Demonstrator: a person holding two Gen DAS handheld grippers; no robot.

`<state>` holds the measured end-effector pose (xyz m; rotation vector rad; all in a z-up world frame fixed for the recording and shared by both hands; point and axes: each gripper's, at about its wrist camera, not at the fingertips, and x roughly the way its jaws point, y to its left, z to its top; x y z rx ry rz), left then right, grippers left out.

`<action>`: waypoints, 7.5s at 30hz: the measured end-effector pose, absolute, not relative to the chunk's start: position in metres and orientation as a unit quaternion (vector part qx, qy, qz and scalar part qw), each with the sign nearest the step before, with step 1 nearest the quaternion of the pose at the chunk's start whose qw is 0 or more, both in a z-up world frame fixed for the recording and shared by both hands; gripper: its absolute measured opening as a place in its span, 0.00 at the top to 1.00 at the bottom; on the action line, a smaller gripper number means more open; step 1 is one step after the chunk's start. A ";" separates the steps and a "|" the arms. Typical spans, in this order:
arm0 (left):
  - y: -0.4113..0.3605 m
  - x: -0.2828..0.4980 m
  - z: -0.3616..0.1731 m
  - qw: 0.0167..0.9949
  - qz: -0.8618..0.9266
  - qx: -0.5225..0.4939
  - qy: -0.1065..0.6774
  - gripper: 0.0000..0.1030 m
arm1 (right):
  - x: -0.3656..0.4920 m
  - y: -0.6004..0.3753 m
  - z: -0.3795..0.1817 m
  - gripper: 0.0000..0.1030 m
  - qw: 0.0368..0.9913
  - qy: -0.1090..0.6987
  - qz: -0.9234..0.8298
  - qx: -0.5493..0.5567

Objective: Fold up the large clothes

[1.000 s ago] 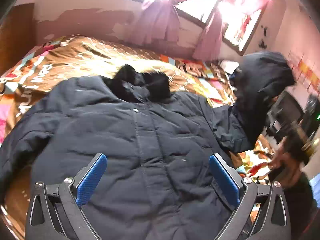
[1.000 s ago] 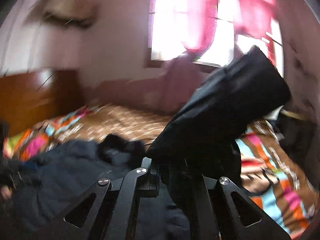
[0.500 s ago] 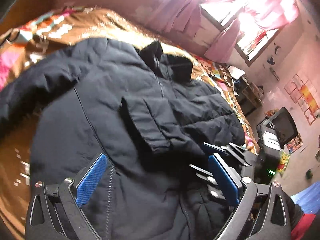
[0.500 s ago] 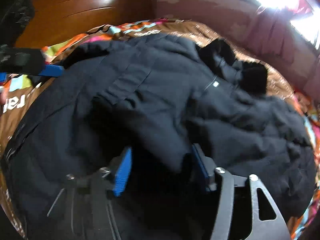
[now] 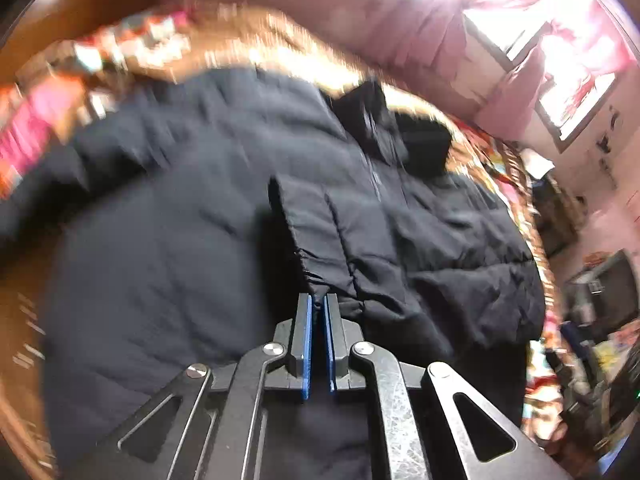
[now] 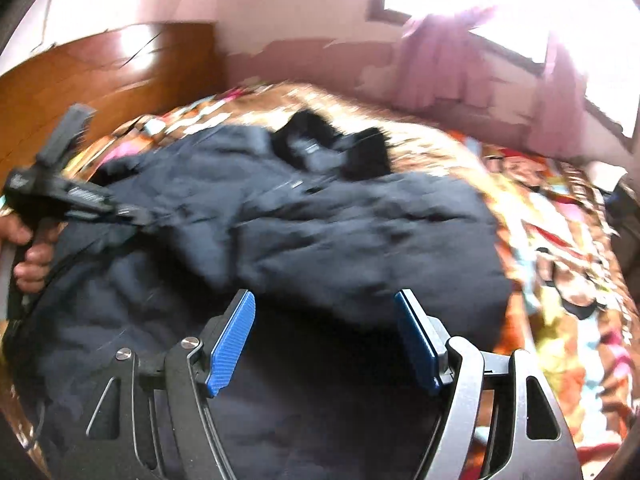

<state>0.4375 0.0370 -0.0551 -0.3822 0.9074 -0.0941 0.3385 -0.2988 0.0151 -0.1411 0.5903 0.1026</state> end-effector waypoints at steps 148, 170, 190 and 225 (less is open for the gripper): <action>0.056 0.468 -0.007 0.919 -0.110 -0.023 0.378 0.22 | 0.415 -0.333 0.021 0.99 0.963 0.265 0.033 0.022; -0.024 0.533 -0.097 0.829 -0.141 0.131 0.526 0.20 | 0.462 -0.278 -0.071 0.95 0.873 0.467 0.135 0.039; 0.004 0.735 -0.006 0.861 -0.122 0.004 0.494 0.18 | 0.629 -0.346 0.030 0.34 0.890 0.436 0.114 0.067; -0.018 0.701 0.025 0.755 -0.368 0.014 0.542 0.96 | 0.649 -0.343 0.031 0.95 0.823 0.510 0.242 0.063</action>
